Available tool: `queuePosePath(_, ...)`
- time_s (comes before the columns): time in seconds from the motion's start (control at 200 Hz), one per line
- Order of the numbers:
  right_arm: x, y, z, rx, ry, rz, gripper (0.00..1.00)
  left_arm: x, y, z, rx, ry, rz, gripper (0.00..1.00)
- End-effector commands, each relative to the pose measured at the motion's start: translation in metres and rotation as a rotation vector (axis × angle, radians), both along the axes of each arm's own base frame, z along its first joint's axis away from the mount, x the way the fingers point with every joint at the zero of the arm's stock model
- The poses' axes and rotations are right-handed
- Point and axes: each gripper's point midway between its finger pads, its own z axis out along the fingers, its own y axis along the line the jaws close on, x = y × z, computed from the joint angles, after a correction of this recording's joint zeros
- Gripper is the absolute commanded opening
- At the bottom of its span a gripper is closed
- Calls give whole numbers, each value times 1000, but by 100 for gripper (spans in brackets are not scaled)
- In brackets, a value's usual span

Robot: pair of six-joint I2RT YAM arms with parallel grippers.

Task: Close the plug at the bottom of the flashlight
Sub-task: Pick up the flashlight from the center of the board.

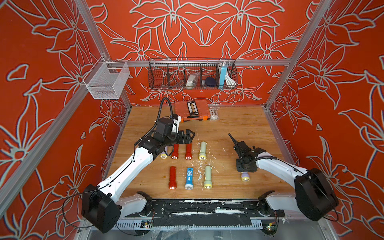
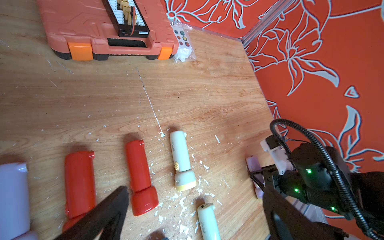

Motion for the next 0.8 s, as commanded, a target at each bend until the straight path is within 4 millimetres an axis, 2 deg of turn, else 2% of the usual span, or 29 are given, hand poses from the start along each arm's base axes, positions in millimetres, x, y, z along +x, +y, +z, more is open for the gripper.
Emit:
queuePosePath(0.0,-2,0,-9,6,15,-24,41,1,-1,5,-27,-10,-4,100)
queuePosePath(0.14,-3,3,-13,24,19,-17,33,3,1,4,-29,-5,1,100)
queuePosePath(0.285,6,8,5,47,-35,40,20,4,2,2,-31,3,8,100)
queuePosePath(0.42,28,25,44,124,-180,145,10,5,1,-1,-39,14,10,100)
queuePosePath(0.55,52,51,93,233,-381,286,0,5,1,-1,-61,34,16,100)
queuePosePath(0.796,97,81,157,248,-679,478,0,2,-8,7,-183,85,20,100)
